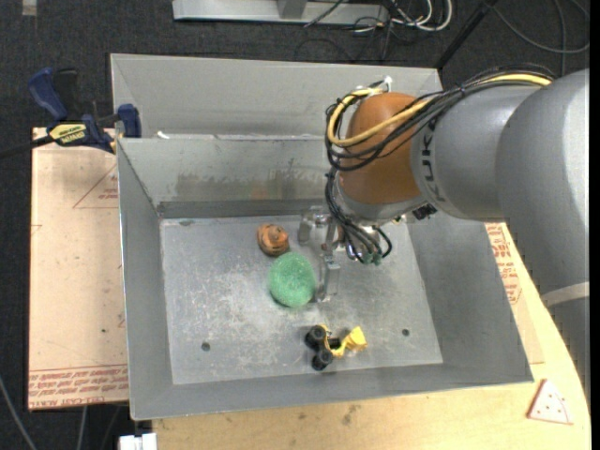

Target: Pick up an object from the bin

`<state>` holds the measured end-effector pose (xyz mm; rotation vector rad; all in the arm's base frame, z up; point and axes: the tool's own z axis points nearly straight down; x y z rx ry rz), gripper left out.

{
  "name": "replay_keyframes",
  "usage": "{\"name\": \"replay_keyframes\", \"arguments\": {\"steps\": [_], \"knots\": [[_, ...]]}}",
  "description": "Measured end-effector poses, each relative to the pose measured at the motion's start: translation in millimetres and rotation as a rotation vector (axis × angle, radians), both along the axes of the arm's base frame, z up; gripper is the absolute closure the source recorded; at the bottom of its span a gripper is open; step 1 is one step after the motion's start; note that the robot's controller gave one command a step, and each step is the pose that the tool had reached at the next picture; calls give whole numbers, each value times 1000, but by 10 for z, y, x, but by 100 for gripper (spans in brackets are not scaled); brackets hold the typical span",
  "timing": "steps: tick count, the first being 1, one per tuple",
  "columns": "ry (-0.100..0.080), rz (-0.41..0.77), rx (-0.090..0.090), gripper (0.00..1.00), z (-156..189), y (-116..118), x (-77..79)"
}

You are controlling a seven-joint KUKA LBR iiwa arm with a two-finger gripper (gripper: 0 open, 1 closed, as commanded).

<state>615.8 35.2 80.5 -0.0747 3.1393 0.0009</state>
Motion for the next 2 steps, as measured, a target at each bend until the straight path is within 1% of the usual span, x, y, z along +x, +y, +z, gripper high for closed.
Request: {"name": "replay_keyframes", "arguments": {"steps": [1,2], "knots": [[1,21,2,0,-21,505,-103],[0,107,0,100,-103,307,-107]]}}
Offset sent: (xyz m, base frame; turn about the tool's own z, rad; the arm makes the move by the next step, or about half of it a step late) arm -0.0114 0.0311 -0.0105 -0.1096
